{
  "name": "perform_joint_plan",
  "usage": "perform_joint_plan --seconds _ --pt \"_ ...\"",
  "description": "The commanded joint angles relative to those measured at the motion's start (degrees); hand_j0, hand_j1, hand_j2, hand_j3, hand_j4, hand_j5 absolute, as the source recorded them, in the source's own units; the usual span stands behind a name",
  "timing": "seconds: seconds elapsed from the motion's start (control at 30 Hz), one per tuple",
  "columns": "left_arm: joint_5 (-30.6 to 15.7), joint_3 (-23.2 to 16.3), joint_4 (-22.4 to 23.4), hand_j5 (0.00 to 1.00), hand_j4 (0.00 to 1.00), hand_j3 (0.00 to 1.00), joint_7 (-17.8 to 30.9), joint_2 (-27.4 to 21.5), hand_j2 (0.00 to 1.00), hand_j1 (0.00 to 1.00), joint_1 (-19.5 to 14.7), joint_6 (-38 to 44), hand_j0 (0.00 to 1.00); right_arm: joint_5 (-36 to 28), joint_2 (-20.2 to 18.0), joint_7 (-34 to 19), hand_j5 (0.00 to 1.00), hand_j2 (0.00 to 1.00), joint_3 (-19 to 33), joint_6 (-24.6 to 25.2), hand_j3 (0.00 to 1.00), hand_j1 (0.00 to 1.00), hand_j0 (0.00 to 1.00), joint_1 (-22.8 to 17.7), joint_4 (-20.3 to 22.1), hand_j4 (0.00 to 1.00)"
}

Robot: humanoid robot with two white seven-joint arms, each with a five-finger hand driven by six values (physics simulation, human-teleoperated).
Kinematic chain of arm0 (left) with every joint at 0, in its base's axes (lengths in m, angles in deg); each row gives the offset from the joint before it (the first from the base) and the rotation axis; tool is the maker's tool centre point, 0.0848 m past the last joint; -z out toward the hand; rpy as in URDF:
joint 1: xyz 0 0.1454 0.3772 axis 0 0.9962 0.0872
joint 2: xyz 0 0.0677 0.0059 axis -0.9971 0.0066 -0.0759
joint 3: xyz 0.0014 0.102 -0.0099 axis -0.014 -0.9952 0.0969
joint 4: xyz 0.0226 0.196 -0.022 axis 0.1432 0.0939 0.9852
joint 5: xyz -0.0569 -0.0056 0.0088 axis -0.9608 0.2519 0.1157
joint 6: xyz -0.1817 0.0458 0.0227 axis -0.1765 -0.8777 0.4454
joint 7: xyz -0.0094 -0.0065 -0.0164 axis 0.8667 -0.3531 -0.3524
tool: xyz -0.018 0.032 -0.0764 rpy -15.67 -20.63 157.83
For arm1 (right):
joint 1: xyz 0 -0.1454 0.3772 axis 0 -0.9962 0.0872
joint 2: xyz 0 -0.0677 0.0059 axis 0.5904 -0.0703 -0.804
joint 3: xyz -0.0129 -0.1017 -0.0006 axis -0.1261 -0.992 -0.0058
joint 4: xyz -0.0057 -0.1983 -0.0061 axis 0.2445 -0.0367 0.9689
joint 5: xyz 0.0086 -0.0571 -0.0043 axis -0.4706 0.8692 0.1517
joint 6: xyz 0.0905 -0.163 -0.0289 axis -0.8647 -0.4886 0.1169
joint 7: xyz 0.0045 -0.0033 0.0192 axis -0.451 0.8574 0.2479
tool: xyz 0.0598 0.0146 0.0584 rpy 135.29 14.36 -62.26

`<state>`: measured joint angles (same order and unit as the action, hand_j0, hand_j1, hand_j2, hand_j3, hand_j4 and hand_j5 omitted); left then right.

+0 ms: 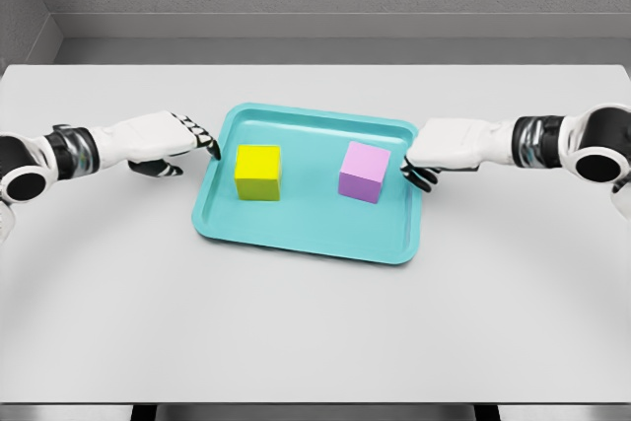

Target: Push two cubes

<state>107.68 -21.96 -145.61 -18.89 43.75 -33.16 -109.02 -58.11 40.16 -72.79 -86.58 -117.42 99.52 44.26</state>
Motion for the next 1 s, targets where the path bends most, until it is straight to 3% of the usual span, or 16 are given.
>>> perform_joint_plan --seconds 0.0,0.67,0.8,0.97 --pt "-0.81 -0.14 0.21 0.72 0.72 0.72 0.29 0.68 0.72 0.72 0.0 -0.22 0.72 -0.23 0.07 0.01 0.13 0.13 -0.26 0.13 0.13 0.13 0.13 0.0 0.01 0.13" --pt "-0.81 -0.4 3.9 0.72 0.72 0.72 0.29 1.82 0.72 0.72 -0.18 -0.22 0.72 -0.23 1.39 0.01 0.13 0.13 -3.16 0.05 0.13 0.13 0.13 0.44 -2.37 0.13" --pt "-1.25 0.91 1.97 0.6 0.6 0.6 0.11 0.94 0.6 0.6 -0.18 -0.22 0.6 -0.23 1.39 0.01 0.13 0.13 -3.16 0.05 0.13 0.13 0.13 0.44 -2.37 0.13" --pt "-1.51 1.79 1.97 0.6 0.6 0.6 0.02 0.94 0.6 0.6 -0.18 -0.22 0.6 -0.14 1.92 0.01 0.13 0.13 -3.16 0.13 0.13 0.13 0.13 0.79 -2.54 0.13"
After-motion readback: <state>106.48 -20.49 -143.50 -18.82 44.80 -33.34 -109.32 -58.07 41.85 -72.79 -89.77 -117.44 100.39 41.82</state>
